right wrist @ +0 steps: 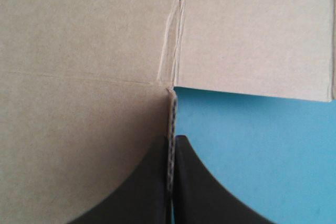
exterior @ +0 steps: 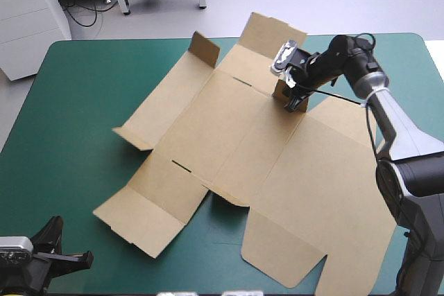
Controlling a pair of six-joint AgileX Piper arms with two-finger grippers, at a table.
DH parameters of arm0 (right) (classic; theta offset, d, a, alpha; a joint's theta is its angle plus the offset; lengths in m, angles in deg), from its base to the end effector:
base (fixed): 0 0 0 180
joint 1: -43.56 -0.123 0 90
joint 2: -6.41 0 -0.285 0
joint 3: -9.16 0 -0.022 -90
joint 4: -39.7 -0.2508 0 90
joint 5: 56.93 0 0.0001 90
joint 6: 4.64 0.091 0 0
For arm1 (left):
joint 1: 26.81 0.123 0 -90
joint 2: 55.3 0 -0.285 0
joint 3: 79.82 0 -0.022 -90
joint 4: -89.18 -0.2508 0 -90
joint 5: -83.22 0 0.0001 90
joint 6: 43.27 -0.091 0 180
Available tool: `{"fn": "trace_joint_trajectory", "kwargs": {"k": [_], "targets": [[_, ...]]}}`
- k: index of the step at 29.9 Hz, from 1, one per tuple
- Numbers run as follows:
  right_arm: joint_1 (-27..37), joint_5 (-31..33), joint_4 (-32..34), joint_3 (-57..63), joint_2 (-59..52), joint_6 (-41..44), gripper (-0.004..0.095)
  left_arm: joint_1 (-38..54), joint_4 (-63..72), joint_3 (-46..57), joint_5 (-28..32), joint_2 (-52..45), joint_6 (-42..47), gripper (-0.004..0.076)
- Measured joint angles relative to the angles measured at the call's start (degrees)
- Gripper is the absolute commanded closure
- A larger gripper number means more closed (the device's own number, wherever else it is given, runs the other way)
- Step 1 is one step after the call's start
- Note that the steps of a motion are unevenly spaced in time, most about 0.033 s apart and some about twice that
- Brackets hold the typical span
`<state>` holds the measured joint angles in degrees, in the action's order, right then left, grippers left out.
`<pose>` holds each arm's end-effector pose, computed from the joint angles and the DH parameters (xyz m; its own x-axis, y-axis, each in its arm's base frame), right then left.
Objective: Fold the box
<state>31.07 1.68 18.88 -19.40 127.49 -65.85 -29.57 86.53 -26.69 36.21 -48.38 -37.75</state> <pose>0.4263 0.1227 0.3034 -0.2666 -0.8067 -0.5274 -0.8731 0.4338 -0.2224 0.0105 0.0026 0.2749 -0.2929 -0.0507 -0.9548 -0.0031 0.9986 -0.0520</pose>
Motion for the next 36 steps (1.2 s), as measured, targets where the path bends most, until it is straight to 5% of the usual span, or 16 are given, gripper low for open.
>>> {"fn": "trace_joint_trajectory", "kwargs": {"k": [13,28,32,36], "targets": [[-12.55,-12.52,-3.34,-0.04,6.63,-20.97,0.0932,0.0,0.06,0.0,0.0,0.0,-0.17,0.0756],[-14.78,-10.13,-10.32,-0.06,7.26,-30.5,0.0915,0.0,0.12,0.0,0.06,0.0,-0.17,0.0756],[-14.78,-11.85,-10.32,-0.06,7.26,-30.5,0.0746,0.0,0.12,0.0,0.06,0.0,-0.17,0.0756],[-14.78,-12.92,-10.45,-0.06,7.26,-30.44,0.0341,0.0,0.12,0.0,0.06,0.0,-0.17,0.0756]]}}
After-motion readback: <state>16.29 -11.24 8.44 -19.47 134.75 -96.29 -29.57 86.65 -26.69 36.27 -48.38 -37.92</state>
